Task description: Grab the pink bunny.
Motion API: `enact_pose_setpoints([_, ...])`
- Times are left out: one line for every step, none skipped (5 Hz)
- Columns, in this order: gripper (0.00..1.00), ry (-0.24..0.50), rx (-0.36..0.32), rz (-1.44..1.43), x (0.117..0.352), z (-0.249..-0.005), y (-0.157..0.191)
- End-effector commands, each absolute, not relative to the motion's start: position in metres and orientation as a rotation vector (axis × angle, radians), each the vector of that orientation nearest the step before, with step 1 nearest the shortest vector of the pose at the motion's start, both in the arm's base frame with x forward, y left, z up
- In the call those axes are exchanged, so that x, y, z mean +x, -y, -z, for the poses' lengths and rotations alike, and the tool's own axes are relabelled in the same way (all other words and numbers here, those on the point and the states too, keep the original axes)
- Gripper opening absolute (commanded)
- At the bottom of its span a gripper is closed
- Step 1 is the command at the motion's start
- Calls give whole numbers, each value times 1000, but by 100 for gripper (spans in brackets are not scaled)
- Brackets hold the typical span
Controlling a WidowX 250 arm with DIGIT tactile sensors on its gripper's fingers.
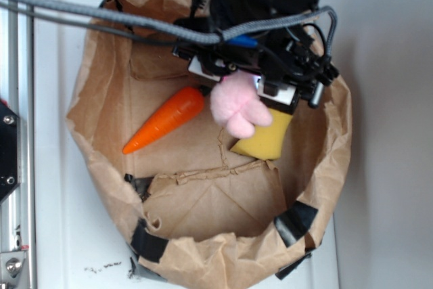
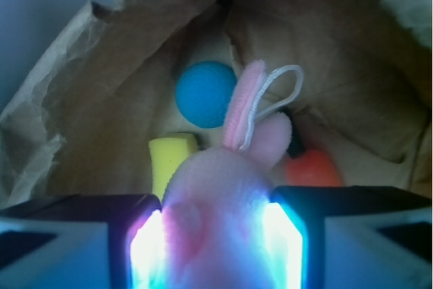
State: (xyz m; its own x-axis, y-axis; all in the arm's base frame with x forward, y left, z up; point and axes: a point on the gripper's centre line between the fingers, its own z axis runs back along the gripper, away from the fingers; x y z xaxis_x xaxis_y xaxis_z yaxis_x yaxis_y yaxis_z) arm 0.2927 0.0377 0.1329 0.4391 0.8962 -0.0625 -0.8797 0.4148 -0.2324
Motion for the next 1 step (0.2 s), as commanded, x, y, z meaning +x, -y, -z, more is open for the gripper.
enact_pose_setpoints([100, 430, -172, -1087, 270, -149, -37])
